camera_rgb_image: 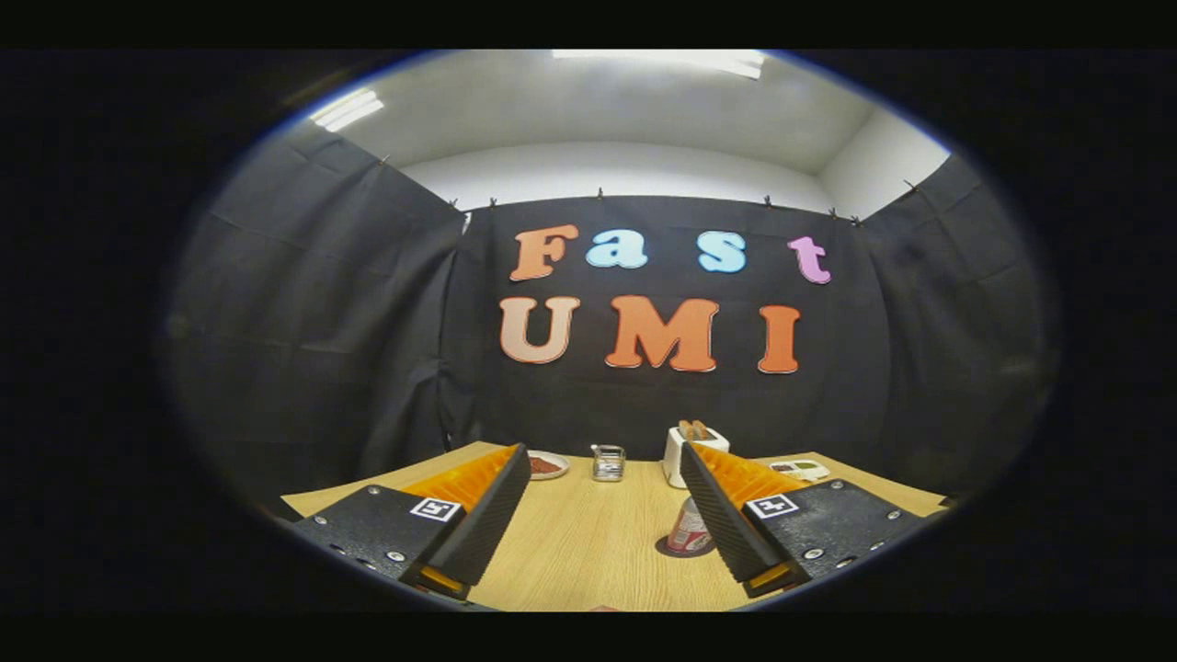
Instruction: Take the bottle from table, then pour the juice into the cup, finally place the bottle on the coaster
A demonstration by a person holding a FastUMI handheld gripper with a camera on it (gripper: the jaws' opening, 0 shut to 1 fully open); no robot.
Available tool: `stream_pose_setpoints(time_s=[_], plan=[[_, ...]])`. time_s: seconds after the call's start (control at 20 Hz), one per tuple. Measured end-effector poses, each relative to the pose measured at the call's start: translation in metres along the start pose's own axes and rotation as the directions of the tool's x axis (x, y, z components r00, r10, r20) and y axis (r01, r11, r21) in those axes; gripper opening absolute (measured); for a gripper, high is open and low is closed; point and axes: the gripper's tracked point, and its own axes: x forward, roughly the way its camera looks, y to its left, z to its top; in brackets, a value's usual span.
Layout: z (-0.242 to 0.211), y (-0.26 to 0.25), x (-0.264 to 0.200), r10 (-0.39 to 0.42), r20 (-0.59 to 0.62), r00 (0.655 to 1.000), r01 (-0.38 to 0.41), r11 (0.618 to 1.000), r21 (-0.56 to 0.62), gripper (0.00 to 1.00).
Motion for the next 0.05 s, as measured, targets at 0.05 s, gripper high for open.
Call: stream_pose_setpoints(time_s=[0.05], plan=[[-0.0018,-0.0004,0.0002,-0.003,-0.007,1.0,0.003,1.0,-0.008,0.97]])
